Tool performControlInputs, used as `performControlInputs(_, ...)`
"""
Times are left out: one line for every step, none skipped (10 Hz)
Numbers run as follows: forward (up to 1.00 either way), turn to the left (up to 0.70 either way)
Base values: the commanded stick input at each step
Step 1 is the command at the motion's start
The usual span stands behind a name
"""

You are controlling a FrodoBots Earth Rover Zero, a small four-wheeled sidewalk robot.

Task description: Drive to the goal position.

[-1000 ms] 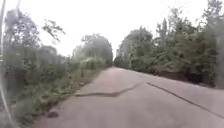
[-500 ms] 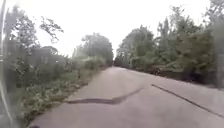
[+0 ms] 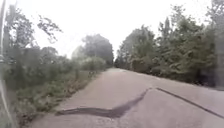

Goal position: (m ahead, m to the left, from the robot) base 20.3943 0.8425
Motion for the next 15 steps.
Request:
performControlInputs(0.7,0.0)
performControlInputs(0.7,0.0)
performControlInputs(0.7,0.0)
performControlInputs(0.7,0.0)
performControlInputs(0.7,0.0)
performControlInputs(0.7,0.0)
performControlInputs(0.7,0.0)
performControlInputs(0.7,0.0)
performControlInputs(0.7,0.0)
performControlInputs(0.7,0.0)
performControlInputs(0.7,0.0)
performControlInputs(0.7,0.0)
performControlInputs(0.7,0.0)
performControlInputs(0.7,0.0)
performControlInputs(0.7,0.0)
